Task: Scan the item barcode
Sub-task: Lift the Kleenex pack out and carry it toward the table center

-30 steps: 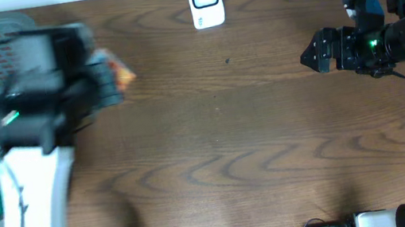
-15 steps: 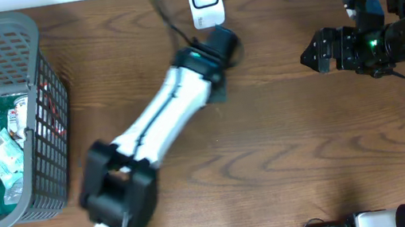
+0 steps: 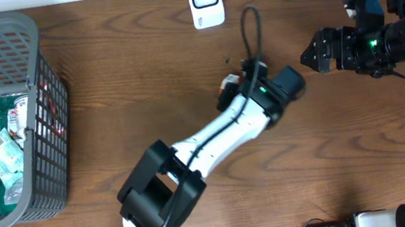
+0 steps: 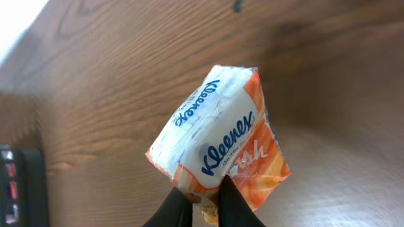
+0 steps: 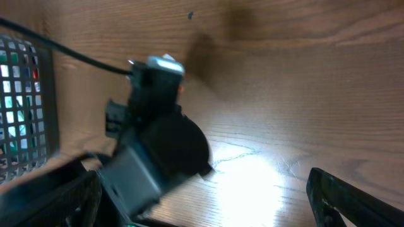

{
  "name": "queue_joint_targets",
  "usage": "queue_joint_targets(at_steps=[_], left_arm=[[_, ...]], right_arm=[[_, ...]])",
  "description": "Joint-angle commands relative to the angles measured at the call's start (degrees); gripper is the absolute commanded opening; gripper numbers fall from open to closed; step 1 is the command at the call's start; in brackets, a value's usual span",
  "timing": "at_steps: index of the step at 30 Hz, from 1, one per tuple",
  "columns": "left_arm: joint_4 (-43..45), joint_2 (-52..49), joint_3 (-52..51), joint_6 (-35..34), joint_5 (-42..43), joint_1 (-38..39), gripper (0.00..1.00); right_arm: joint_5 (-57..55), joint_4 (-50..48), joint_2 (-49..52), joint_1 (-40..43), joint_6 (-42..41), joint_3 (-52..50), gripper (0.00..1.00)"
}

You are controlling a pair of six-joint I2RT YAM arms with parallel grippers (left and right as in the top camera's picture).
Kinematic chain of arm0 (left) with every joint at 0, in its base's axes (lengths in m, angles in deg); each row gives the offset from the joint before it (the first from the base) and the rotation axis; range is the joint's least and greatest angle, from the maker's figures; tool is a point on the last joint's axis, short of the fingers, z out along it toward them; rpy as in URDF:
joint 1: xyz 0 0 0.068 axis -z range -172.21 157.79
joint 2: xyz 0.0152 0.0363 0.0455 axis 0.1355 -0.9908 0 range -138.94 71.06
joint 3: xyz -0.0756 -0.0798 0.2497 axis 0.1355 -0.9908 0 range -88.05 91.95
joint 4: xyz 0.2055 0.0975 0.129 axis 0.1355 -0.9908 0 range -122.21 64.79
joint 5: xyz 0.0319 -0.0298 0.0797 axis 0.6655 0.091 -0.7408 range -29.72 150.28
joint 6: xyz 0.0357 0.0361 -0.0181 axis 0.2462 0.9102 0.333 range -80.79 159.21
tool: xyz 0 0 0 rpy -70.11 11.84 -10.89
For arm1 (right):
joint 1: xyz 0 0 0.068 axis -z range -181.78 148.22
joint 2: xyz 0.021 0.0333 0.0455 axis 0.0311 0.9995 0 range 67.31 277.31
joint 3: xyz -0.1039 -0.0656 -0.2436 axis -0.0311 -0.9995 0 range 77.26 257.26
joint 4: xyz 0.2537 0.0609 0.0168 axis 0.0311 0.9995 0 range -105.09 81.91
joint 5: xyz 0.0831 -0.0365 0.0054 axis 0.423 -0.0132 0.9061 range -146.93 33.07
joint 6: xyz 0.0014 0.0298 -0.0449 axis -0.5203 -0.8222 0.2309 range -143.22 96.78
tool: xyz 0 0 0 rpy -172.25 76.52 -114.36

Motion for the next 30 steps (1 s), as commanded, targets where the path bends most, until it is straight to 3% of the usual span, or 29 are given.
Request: queue_joint_targets(at_steps=[1, 9, 15, 21, 30], left_arm=[[-0.04, -0.07, -0.55, 4.61, -3.69, 2.62, 0.12], [3.37, -0.68, -0.57, 21.9, -3.61, 4.94, 0.12], [3.45, -0.76, -1.14, 23.91, -0.96, 4.63, 0.11], [3.52, -0.76, -4.42, 30.53, -1.68, 3.67, 0.11], [3.5, -0.76, -8.11, 30.47, -3.58, -2.27, 0.11]], right_arm=[[0.46, 0.07, 0.07, -0.72, -0.61, 1.07, 0.99], [0.48, 0.07, 0.07, -0.72, -0.61, 1.07, 0.99], [0.48, 0.07, 0.07, -0.72, -0.63, 1.07, 0.99], [0.48, 0.07, 0.07, -0.72, -0.61, 1.07, 0.99], [0.46, 0.07, 0.07, -0.72, -0.61, 1.07, 0.99]])
